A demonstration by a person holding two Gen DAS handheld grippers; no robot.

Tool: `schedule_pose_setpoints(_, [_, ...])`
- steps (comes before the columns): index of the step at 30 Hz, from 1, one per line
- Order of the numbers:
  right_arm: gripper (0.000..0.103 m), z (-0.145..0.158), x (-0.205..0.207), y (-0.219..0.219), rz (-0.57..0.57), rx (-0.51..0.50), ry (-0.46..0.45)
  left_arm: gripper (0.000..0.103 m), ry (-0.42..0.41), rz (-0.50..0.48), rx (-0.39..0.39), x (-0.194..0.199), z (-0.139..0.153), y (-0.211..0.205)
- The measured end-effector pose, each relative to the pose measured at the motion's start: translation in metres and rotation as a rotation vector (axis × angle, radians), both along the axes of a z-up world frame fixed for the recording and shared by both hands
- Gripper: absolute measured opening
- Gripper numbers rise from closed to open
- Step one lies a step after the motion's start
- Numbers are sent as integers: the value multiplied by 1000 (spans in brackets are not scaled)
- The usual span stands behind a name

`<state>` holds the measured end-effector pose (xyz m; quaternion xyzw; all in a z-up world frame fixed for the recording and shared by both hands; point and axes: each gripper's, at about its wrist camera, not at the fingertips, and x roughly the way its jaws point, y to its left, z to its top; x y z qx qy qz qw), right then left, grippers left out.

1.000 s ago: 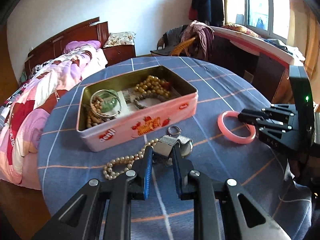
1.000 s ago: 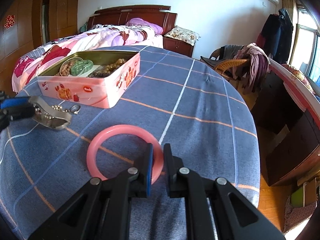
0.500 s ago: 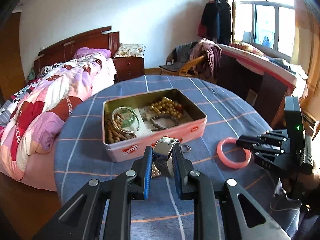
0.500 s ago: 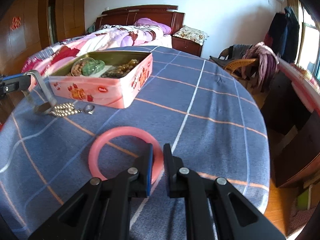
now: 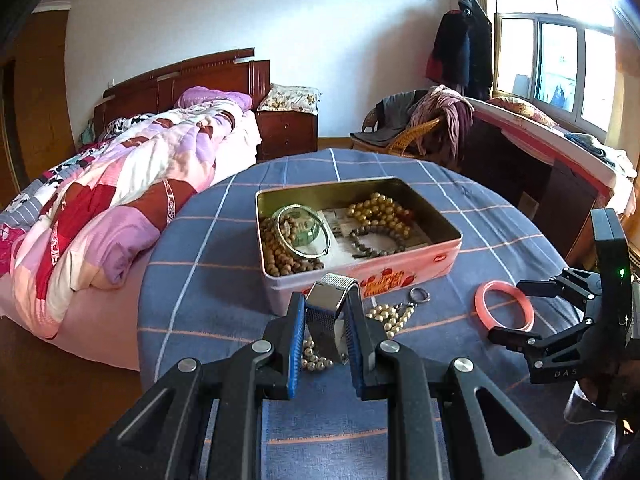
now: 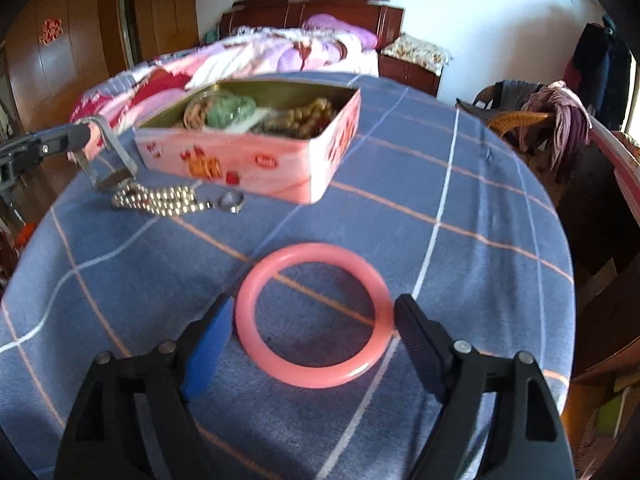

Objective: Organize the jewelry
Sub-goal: 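Grasp the grey metal buckle with the left gripper while the right grasps the pink bangle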

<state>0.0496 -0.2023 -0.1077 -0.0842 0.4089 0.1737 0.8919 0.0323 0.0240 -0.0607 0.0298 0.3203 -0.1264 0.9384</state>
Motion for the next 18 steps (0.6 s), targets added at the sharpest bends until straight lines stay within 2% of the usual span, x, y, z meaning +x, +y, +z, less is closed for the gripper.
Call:
schedule_pose_setpoints(7, [82, 1, -7, -2, 4, 2, -21, 19, 9, 1, -4, 1, -6, 0])
schedule_pose_setpoints(18, [82, 26, -13, 5, 18, 26, -122, 19, -35, -23, -12, -1, 17, -5])
